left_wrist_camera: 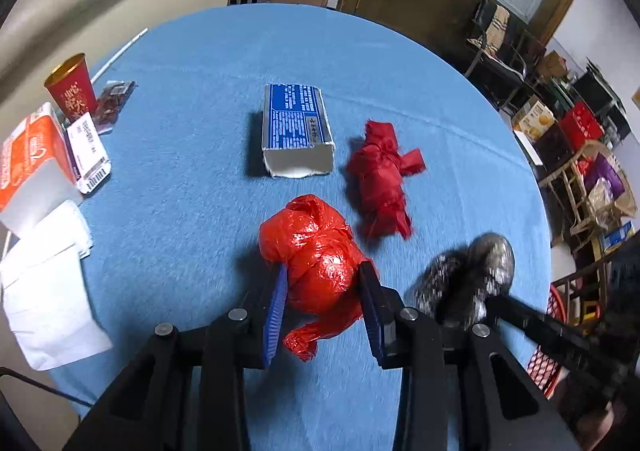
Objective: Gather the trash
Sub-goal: 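Carry the red bag in the left tool over the basket while the right tool carries the black bag, then open the left tool to drop the red bag into the basket, then open the right tool to drop the black bag into the basket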
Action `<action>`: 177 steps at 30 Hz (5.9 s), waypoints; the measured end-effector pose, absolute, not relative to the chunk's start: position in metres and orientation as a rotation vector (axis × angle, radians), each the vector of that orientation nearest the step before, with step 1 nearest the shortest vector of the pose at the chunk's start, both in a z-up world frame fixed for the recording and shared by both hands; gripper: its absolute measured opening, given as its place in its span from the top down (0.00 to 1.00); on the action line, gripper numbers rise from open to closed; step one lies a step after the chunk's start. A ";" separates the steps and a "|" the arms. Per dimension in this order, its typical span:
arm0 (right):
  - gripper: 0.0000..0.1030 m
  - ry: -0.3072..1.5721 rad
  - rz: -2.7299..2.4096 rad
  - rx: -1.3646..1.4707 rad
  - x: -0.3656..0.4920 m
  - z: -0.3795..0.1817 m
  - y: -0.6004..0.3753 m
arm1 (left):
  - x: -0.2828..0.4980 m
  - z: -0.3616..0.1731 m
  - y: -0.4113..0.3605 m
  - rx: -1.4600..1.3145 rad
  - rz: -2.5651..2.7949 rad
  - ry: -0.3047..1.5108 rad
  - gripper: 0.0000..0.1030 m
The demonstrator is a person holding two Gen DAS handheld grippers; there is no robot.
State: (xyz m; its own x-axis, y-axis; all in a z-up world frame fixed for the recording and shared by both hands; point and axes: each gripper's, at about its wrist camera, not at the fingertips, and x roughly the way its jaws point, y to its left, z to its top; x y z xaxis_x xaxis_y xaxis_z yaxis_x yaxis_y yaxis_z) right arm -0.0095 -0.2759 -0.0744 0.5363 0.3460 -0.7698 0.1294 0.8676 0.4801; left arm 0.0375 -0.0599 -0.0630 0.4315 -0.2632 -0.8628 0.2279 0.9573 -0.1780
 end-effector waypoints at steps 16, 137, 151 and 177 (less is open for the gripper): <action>0.54 1.021 0.107 0.462 0.003 -0.081 -0.263 | -0.001 -0.043 -0.066 0.063 -0.327 1.006 0.64; 0.59 0.640 -0.214 0.620 -0.211 -0.024 -0.471 | -0.130 -0.018 -0.310 0.564 -0.811 0.920 0.63; 0.59 0.686 -0.255 0.682 -0.221 -0.050 -0.491 | -0.126 -0.042 -0.338 0.597 -0.865 0.953 0.61; 0.51 0.786 -0.283 0.744 -0.215 -0.071 -0.495 | -0.116 -0.053 -0.309 0.526 -0.837 0.965 0.42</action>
State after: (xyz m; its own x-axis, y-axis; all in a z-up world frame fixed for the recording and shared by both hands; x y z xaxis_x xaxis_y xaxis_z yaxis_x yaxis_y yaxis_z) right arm -0.2146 -0.4955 -0.0706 0.6861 0.0355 -0.7266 0.4904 0.7152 0.4980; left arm -0.1158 -0.3090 -0.0526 0.3059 -0.3792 -0.8733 0.8111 0.5840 0.0305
